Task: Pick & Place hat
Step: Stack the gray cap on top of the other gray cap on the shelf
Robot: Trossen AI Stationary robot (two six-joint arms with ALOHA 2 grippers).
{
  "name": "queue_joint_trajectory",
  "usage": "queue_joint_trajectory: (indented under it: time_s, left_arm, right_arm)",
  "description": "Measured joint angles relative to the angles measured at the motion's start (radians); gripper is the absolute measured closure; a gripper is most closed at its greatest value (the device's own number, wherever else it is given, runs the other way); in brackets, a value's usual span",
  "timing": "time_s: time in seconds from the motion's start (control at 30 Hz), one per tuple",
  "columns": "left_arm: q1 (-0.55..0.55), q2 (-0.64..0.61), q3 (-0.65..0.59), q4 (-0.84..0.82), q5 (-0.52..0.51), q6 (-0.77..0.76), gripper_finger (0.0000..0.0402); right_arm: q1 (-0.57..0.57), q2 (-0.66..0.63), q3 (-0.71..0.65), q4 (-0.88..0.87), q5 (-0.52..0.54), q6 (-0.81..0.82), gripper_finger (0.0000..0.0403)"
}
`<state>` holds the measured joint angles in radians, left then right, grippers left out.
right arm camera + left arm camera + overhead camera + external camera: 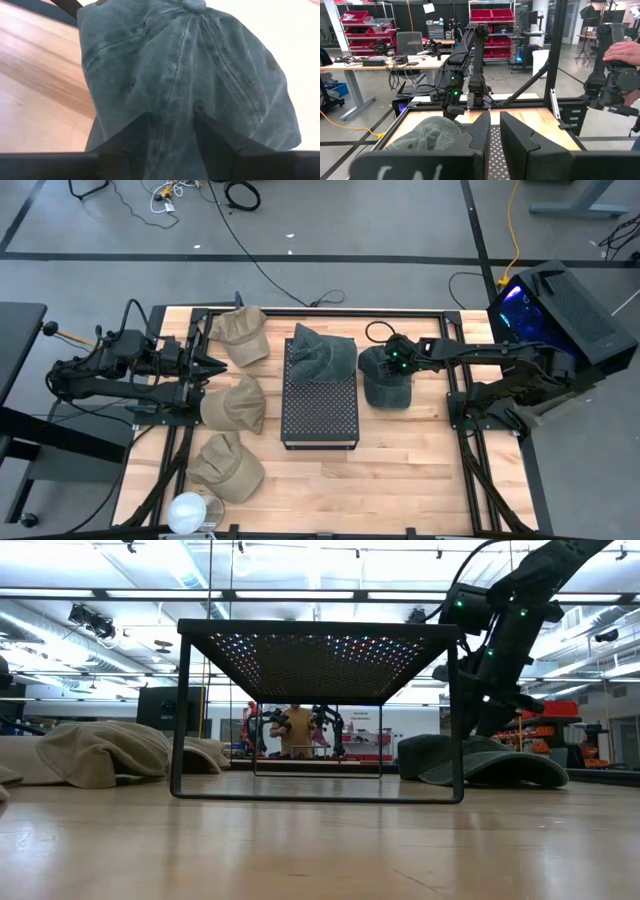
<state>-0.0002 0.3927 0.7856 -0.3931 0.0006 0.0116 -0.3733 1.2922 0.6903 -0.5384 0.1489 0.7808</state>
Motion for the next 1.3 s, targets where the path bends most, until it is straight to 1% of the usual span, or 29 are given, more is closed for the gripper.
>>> queue_joint_trajectory:
  time_s: [0.27, 0.93, 1.1, 1.3]
  left_arm:
    - [0.0, 0.0, 0.0, 0.0, 0.0, 0.0, 0.0353]
    - [0.0, 0.0, 0.0, 0.0, 0.0, 0.0, 0.0353]
    - [0.0, 0.0, 0.0, 0.0, 0.0, 0.0, 0.0353]
    - [0.0, 0.0, 0.0, 0.0, 0.0, 0.0, 0.0353]
  right_arm:
    - [0.0, 0.0, 0.0, 0.007, -0.008, -0.003, 0.0303]
    - [0.0, 0.0, 0.0, 0.007, -0.011, -0.003, 0.0392]
    - [0.0, -0.028, 0.0, 0.005, -0.017, -0.004, 0.0397]
    - [0.0, -0.094, 0.001, -0.009, -0.018, -0.017, 0.04]
